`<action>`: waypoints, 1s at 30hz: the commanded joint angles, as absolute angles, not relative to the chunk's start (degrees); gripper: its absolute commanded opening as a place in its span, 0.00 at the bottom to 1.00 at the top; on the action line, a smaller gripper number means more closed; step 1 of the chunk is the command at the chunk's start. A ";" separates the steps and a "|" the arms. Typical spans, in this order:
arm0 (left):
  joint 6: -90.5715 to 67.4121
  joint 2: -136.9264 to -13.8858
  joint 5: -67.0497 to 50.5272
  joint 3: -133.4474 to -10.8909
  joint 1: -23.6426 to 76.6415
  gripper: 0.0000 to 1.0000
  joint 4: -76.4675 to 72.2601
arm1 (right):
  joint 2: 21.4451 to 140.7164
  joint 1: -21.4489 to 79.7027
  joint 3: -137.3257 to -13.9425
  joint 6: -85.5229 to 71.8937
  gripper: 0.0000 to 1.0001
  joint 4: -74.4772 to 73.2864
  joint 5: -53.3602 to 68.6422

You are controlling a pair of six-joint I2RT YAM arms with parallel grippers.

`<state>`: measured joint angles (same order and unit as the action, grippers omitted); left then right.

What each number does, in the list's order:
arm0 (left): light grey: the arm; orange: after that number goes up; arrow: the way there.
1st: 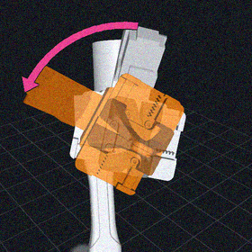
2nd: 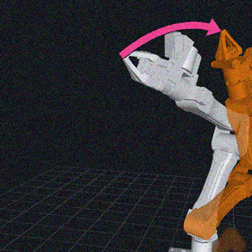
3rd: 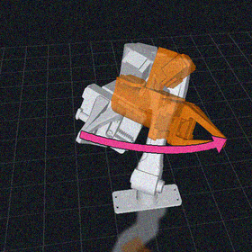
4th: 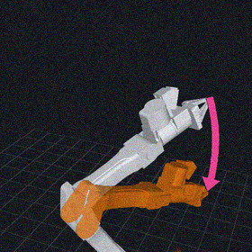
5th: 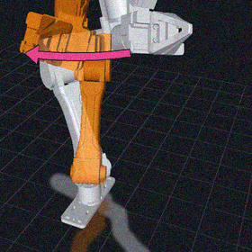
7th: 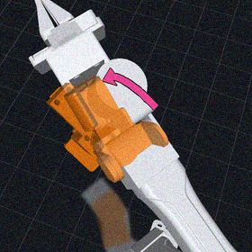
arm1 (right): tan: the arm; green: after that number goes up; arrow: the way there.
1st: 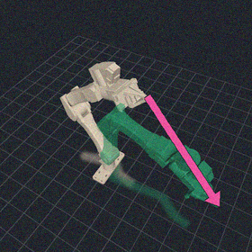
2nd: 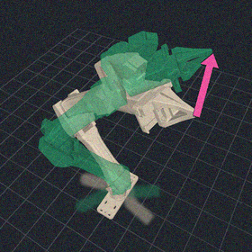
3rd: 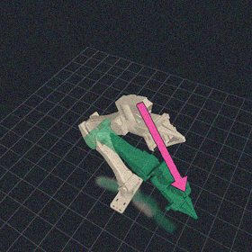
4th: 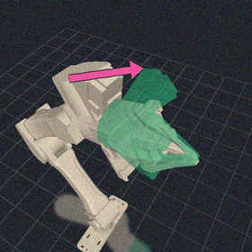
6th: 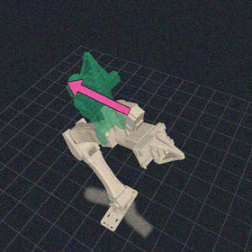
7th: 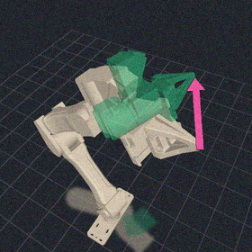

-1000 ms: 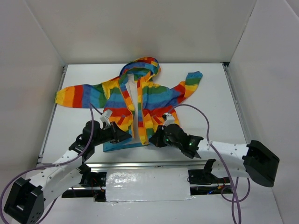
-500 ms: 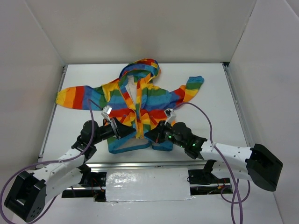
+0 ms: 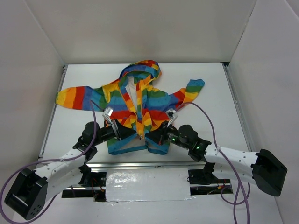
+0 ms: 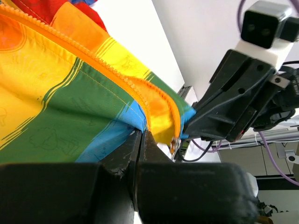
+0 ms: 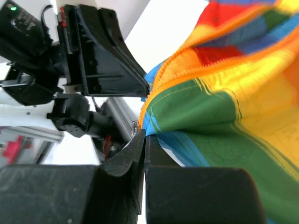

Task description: Zip up the jacket

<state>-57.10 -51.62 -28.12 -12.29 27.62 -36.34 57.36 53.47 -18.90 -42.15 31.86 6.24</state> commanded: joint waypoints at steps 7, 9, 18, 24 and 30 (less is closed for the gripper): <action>-53.35 -48.34 -24.53 -14.85 28.04 0.00 -32.27 | 57.41 55.28 -24.97 -28.47 0.00 22.40 -6.75; -52.82 -47.99 -23.91 -14.77 28.04 0.00 -31.02 | 58.09 55.55 -27.22 -28.48 0.00 17.52 -11.23; -54.67 -48.17 -26.19 -15.29 28.04 0.00 -34.79 | 59.85 54.76 -24.61 -33.66 0.00 26.97 -0.27; -55.63 -47.11 -26.98 -14.24 28.04 0.00 -37.96 | 61.00 54.41 -22.15 -39.63 0.00 33.99 5.88; -57.92 -48.25 -28.21 -11.96 28.04 0.00 -43.06 | 60.82 53.00 -21.01 -42.18 0.00 37.44 7.29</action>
